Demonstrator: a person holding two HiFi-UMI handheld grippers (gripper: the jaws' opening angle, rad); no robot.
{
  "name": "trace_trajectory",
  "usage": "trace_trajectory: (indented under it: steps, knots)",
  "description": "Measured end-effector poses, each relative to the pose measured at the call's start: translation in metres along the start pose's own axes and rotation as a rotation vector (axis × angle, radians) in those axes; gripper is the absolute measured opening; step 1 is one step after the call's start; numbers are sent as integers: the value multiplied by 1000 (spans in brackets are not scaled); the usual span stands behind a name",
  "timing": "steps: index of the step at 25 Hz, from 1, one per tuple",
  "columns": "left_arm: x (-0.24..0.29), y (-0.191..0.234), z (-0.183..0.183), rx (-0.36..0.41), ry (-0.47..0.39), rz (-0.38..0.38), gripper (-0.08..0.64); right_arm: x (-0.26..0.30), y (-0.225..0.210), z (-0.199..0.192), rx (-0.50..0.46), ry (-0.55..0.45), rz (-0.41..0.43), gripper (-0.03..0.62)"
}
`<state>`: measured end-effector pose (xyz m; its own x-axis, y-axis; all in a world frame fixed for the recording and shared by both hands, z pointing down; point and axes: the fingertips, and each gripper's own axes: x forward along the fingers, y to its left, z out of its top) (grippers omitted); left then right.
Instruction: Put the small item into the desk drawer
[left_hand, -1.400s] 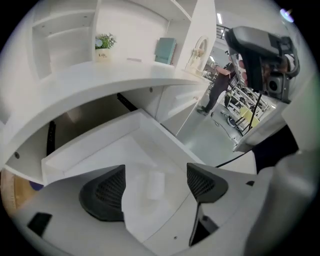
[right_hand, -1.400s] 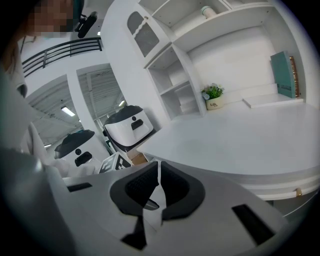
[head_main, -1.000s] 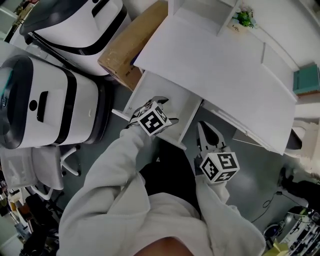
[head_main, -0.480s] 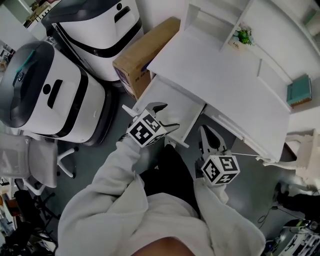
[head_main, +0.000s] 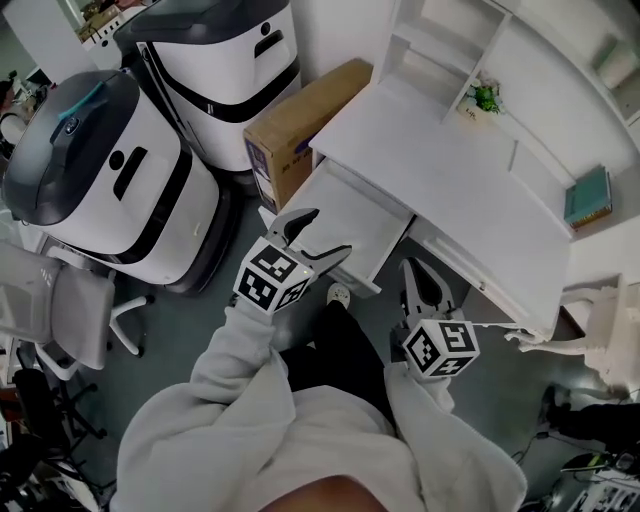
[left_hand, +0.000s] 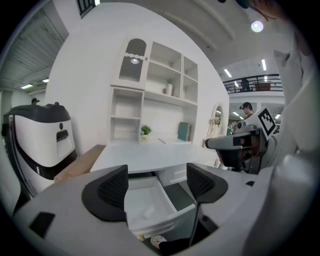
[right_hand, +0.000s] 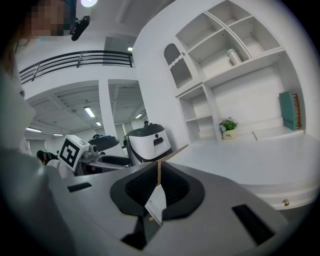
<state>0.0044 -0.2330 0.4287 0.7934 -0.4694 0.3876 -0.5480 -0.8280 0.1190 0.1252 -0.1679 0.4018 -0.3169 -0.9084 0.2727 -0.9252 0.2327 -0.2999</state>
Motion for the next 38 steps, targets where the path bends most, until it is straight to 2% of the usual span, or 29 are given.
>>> trace_trajectory:
  steps: [4, 7, 12, 13, 15, 16, 19, 22, 25, 32, 38]
  knots:
    - [-33, 5, 16, -66, -138, 88, 380, -9, 7, 3, -10, -27, -3, 43]
    - [-55, 4, 22, -91, -208, 127, 380, -15, 9, 1, -5, -42, -16, 43]
    - [-82, -1, 25, -6, -280, 203, 368, -26, 10, -2, 7, -73, -50, 43]
    - [-87, -2, 24, 5, -291, 221, 319, -28, 9, -1, 11, -85, -61, 43]
    - [-95, -2, 20, -4, -314, 250, 168, -33, 8, 0, 13, -108, -81, 43]
    - [-99, -3, 18, -17, -323, 255, 148, -36, 7, 1, 12, -116, -89, 43]
    - [-107, -2, 12, -54, -335, 274, 53, -41, 8, 1, 4, -132, -100, 43]
    - [-116, 6, 4, -76, -323, 331, 18, -45, 11, 0, -13, -140, -109, 43]
    - [-120, 10, -2, -83, -304, 356, 15, -50, 13, 1, -41, -146, -125, 41]
    - [-117, 5, -3, -57, -296, 329, 15, -55, 17, 2, -71, -157, -141, 40]
    - [-110, 6, -1, -65, -298, 306, 15, -53, 16, 6, -78, -153, -145, 40]
